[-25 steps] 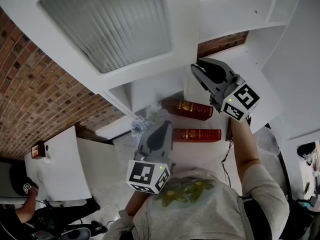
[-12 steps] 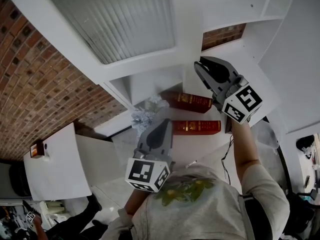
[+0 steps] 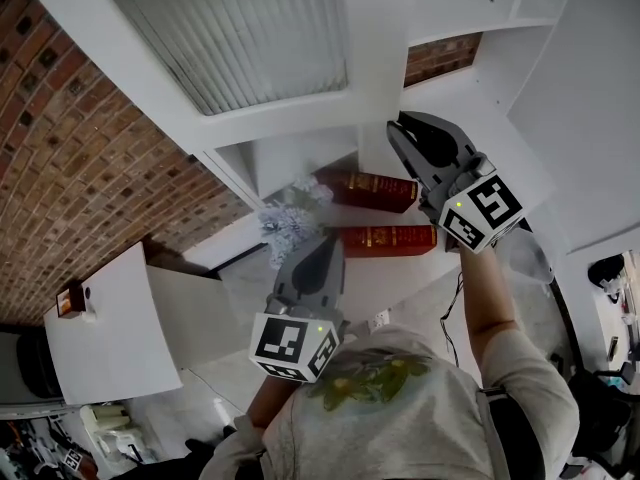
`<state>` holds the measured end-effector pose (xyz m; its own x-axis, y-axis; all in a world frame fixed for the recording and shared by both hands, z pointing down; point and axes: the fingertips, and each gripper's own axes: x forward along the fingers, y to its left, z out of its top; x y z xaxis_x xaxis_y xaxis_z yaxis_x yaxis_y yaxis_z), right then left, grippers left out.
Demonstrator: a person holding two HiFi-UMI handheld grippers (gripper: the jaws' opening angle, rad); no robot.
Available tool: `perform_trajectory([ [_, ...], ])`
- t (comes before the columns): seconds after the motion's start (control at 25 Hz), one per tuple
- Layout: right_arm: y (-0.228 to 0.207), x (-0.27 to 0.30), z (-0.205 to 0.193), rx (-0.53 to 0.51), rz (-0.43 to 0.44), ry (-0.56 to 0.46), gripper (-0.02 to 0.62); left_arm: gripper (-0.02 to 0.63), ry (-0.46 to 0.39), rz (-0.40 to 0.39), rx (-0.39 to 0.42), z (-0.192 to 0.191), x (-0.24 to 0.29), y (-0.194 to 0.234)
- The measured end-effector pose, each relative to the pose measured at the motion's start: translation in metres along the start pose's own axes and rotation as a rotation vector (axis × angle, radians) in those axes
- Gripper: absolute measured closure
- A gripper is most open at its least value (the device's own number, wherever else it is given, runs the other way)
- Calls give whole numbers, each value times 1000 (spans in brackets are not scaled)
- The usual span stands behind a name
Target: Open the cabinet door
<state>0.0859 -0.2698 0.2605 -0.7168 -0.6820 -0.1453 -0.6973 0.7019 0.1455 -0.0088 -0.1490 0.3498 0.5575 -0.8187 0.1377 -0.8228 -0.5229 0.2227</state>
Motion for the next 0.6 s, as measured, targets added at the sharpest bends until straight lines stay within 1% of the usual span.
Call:
perform_trajectory([
  [0.24,10,-11,3,4,-3,3,532,597,-1,-14,-3,-3,-6,-9],
  [0.6,24,-24,8,4,-32,9,535,597,4,-9,-10,-7,-18,-10],
])
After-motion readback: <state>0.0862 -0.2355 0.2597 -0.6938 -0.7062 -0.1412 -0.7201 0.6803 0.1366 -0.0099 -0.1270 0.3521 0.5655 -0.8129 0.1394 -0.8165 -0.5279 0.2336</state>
